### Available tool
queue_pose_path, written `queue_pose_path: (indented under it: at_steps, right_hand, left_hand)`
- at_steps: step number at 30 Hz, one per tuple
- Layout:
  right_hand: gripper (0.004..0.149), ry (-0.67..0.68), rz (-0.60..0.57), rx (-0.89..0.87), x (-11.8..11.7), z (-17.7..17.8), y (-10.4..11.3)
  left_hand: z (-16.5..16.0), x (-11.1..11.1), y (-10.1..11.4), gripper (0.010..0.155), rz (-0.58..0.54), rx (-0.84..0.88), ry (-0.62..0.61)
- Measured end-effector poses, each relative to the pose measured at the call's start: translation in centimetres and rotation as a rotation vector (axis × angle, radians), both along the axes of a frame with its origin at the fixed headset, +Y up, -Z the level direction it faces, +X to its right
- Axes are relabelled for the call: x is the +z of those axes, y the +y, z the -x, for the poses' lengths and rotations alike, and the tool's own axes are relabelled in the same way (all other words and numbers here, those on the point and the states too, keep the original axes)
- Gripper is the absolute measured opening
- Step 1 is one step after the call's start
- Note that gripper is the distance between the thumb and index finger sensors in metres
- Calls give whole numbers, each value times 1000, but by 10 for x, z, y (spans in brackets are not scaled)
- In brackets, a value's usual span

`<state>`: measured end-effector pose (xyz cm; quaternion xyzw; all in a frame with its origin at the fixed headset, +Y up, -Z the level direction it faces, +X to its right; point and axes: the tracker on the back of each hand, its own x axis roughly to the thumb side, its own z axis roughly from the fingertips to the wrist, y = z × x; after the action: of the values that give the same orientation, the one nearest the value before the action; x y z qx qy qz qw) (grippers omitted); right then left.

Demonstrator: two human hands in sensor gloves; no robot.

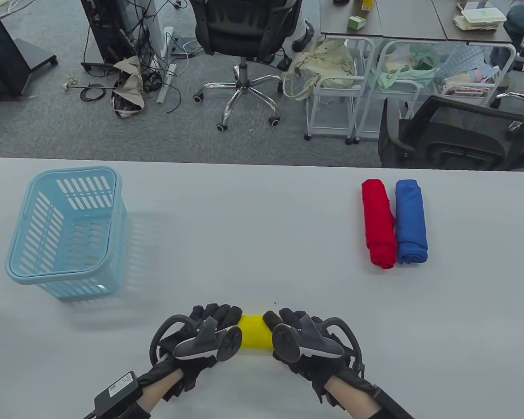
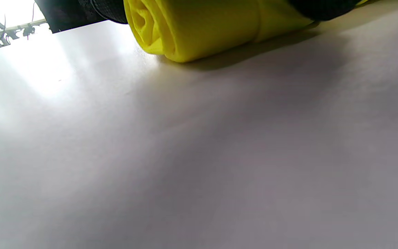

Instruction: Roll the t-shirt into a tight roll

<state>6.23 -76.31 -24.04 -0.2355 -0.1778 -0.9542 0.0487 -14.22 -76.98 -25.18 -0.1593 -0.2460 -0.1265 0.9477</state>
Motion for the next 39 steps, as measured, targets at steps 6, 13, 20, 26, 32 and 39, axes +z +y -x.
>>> queue_pose_path:
  at_steps: [6,13,20,26,32,39]
  right_hand:
    - [75,-107,-82,66,-19,-10,5]
    - [80,-522,-166,244,-100,-64,7]
    - [83,-717,-134,236,-110,-89,25]
    - [76,-402,-27,213,-79,-74,20]
    - [80,-475,-11,297,-118,-71,5]
    - [79,-548,50,353,-160,-75,8]
  left_hand:
    - [21,-8,18,83,-122,-8,90]
    - [53,-16,36,83,-167,65,228]
    - [59,-19,35,81,-169,56,249]
    - [59,-24,28,82,-140,51,257]
    - [57,-22,29,82,-145,45,253]
    - [61,-24,27,81,-129,47,267]
